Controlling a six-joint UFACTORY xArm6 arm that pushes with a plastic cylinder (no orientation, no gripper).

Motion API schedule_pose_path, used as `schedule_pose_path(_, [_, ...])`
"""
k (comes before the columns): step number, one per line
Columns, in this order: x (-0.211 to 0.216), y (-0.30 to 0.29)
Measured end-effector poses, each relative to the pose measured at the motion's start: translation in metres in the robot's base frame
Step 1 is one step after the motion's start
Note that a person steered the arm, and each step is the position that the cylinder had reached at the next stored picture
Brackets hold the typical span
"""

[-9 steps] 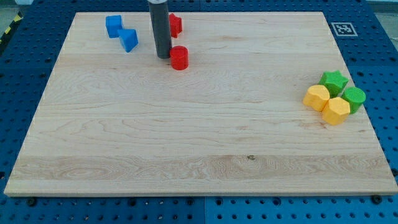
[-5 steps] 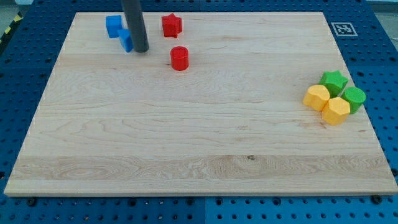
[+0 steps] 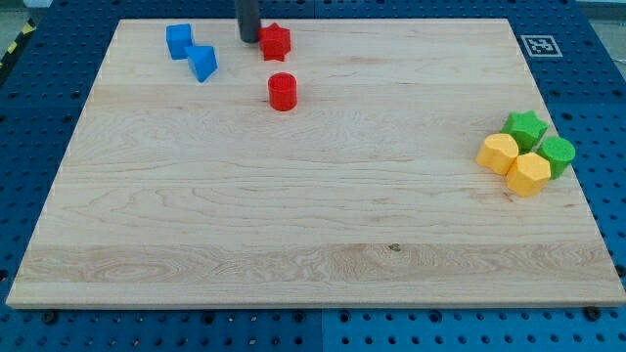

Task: Slide the red star towards the center

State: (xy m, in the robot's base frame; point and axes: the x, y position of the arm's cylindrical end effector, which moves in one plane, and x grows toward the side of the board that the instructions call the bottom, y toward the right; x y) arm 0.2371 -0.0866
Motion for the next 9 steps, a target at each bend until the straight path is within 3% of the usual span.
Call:
schedule_pose_path(3, [0.039, 0.074])
schedule_pose_path(5, [0.04, 0.137])
schedule_pose_path(9, [0.078, 0.17])
